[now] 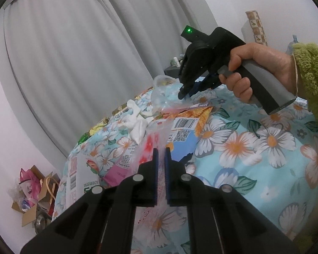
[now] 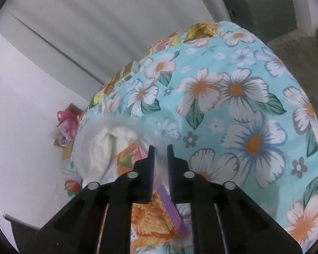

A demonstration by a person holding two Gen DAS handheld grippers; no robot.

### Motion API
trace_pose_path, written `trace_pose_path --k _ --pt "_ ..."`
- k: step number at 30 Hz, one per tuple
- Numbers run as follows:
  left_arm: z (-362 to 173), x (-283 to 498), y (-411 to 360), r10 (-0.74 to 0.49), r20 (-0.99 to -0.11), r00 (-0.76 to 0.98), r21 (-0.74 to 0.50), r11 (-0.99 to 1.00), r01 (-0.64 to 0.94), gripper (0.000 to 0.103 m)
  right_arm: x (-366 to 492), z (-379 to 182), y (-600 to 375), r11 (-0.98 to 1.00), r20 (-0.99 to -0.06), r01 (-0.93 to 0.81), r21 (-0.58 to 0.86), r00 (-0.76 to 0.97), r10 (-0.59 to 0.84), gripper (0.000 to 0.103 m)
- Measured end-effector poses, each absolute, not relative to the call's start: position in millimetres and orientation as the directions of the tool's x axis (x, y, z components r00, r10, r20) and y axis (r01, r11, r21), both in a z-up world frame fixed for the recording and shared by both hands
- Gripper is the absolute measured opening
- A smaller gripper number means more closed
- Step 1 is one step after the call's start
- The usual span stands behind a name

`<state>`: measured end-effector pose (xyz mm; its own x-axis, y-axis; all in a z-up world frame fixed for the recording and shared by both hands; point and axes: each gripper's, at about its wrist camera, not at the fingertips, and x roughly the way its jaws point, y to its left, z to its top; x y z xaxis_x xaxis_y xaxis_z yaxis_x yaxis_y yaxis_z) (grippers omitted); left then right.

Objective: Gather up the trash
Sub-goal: 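Grasp the clear plastic cup with the right tool while the left tool grasps a clear wrapper, then carry the cup and wrapper to the wastebasket and open both tools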

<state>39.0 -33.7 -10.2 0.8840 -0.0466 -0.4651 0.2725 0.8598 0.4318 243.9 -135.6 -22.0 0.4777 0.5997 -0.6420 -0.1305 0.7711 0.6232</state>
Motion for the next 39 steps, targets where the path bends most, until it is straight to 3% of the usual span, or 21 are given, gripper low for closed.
trace_pose_path --k 8,25,39 --pt "-6.9 36.5 -35.4 -0.058 -0.447 0.893 0.447 0.850 0.279 0.004 225.8 -9.2 -153.1 0.781 -0.641 -0.100 0.617 0.512 0.572 0.004" --pt "8.0 21.6 -51.8 -0.116 -0.417 0.901 0.502 0.798 0.335 0.001 127.0 12.8 -234.8 0.677 -0.479 -0.045 0.735 0.672 0.565 0.003" --pt "56.4 11.4 -57.4 -0.215 -0.389 0.896 0.400 0.836 0.375 0.000 75.8 23.6 -268.7 0.629 -0.393 -0.056 0.775 0.737 0.550 0.003"
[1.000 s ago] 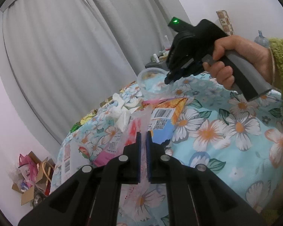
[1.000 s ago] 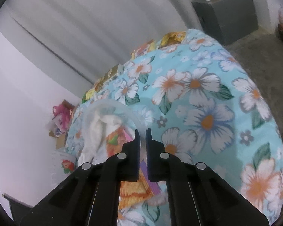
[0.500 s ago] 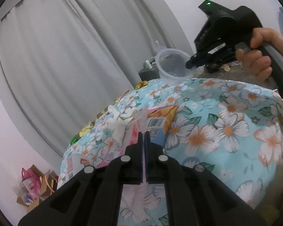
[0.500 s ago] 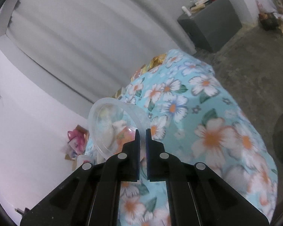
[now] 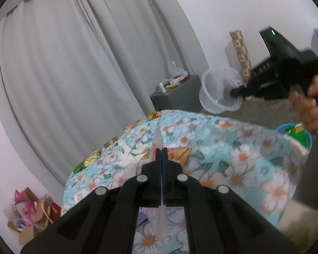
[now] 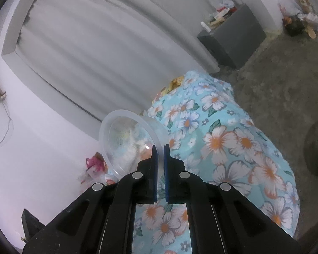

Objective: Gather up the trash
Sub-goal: 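Carry the cup and wrapper to the wastebasket and open both tools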

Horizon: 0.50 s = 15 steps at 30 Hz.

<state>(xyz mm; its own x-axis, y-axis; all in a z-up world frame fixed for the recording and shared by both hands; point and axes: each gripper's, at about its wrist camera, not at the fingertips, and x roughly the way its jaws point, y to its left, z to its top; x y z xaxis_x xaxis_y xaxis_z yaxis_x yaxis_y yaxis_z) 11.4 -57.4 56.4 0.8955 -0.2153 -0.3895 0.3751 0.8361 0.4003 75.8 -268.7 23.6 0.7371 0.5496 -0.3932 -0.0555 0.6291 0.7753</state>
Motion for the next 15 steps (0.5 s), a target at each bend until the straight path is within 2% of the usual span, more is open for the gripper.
trace_pose_path --k 15 --pt "119.0 23.3 -77.6 -0.385 -0.320 0.866 0.237 0.852 0.467 0.000 19.5 39.4 -329.3 0.617 -0.332 -0.012 0.786 0.835 0.439 0.003"
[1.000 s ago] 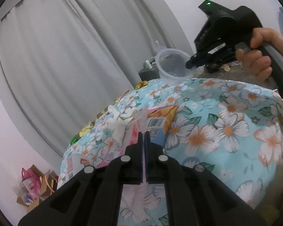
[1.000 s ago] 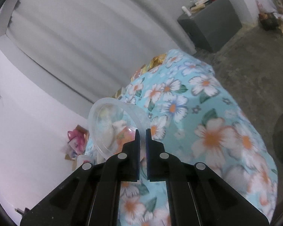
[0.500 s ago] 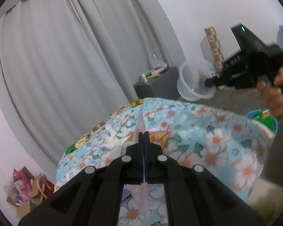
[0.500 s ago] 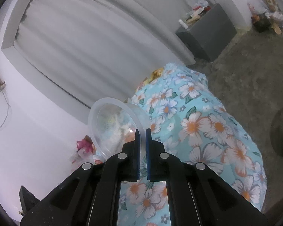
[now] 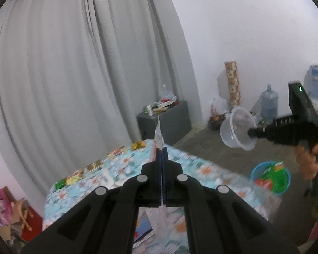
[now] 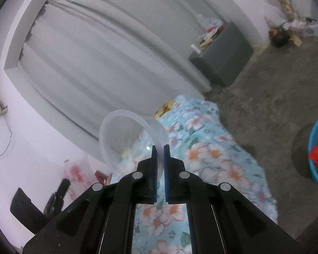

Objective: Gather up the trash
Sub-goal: 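Carry the cup and wrapper to the wastebasket and open both tools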

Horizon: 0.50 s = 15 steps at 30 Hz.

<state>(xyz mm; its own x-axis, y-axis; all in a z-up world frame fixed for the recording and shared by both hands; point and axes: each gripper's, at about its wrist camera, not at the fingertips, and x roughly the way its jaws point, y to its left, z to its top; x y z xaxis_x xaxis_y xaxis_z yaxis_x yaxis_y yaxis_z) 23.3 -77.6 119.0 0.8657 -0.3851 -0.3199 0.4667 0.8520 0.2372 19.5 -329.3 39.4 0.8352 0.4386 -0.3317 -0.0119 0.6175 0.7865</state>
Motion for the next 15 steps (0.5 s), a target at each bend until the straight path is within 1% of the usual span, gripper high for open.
trace_pose_path --k 4,6,9,12,15 --pt "131.6 32.4 -99.6 -0.481 -0.335 0.810 0.154 0.820 0.551 0.000 -1.4 37.7 -355.9 0.622 -0.338 0.039 0.782 0.866 0.370 0.003" --pt "135.8 38.3 -111.4 -0.539 -0.353 0.765 0.087 0.795 0.601 0.000 -15.3 35.5 -373.9 0.616 -0.340 0.073 0.784 0.882 0.328 0.003" --pt "138.4 54.7 -135.7 -0.643 -0.395 0.656 -0.058 0.730 0.681 0.000 -33.8 30.3 -397.6 0.612 -0.353 0.126 0.781 0.897 0.265 0.003" --pt "136.2 69.7 -165.2 -0.723 -0.429 0.542 -0.181 0.657 0.732 0.000 -52.0 18.4 -424.3 0.602 -0.396 0.217 0.769 0.900 0.182 0.003" --pt "125.7 87.3 -213.1 -0.787 -0.478 0.391 -0.298 0.564 0.770 0.000 -72.6 5.4 -448.8 0.586 -0.454 0.322 0.743 0.887 0.088 0.003"
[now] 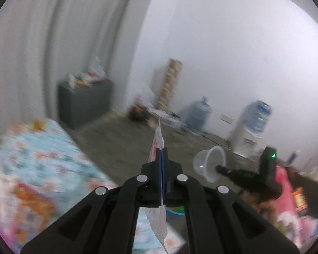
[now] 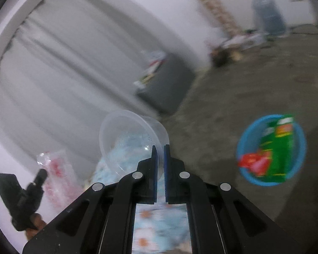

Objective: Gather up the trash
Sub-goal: 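Carry the cup and wrapper to the wastebasket and open both tools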

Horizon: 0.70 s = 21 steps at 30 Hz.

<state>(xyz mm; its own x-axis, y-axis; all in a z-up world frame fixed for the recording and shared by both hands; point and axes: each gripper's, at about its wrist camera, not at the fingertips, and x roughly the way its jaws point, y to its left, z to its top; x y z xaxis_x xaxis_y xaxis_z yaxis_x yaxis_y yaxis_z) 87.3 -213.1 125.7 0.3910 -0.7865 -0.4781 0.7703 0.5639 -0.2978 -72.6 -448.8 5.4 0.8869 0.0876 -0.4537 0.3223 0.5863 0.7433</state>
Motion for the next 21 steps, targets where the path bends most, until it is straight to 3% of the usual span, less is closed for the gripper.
trace_pose_path --k 6,13,21 --pt "74.3 108.1 -321.5 -0.767 -0.624 0.147 -0.391 0.470 0.791 0.000 -101.5 -27.4 -486.7 0.518 -0.566 0.508 0.688 0.823 -0.055 0.003" --pt "-1.8 107.1 -422.1 -0.660 -0.751 -0.002 -0.396 0.448 0.801 0.000 -110.5 -84.9 -511.0 0.407 -0.681 0.633 0.658 0.732 -0.038 0.003" --pt "-65.3 121.9 -507.3 -0.567 -0.822 -0.048 -0.372 0.472 0.799 0.001 -117.8 -131.0 -534.4 0.267 -0.703 0.677 0.686 0.711 0.003 0.004"
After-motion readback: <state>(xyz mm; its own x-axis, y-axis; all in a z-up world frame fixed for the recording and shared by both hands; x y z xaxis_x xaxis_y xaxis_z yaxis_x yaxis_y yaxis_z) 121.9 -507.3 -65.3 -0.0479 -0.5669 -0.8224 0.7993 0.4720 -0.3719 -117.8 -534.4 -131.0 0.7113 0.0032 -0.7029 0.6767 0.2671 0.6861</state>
